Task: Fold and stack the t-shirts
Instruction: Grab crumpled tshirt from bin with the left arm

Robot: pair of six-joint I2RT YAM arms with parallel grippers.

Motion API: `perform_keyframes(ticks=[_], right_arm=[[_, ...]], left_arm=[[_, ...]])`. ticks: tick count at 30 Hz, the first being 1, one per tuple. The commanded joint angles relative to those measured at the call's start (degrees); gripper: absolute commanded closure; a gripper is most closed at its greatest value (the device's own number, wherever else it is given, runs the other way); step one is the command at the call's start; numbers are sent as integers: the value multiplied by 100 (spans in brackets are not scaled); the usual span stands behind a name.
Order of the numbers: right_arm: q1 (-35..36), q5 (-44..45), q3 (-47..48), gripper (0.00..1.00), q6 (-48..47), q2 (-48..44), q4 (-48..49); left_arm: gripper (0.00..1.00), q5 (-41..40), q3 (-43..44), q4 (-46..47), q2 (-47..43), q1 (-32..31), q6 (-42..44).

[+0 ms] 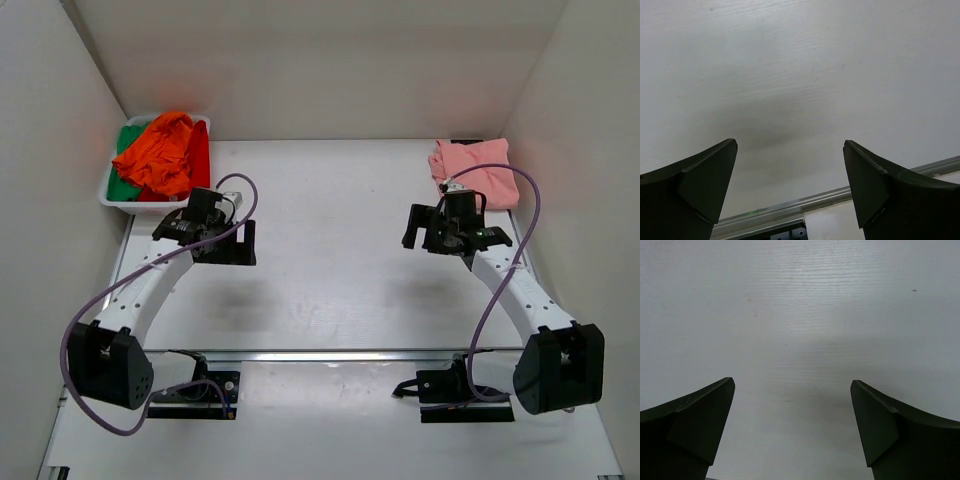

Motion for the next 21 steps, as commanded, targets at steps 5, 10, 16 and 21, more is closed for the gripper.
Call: perform_keyframes(ticks=[5,10,16,21], right_arm=[[-257,-222,-110,1,72,-272,401],[-310,-406,-189,1,28,-237,515],[59,-477,21,1,19,106,559],[16,-556,188,1,-226,369,620]], left_arm=[[1,-77,-787,143,-424,-11,-147],[1,-1000,-177,612,-501,506,54],[1,-1224,3276,313,2171,1421,-184],[2,-1748,5982,-118,4289,2123,-1112]])
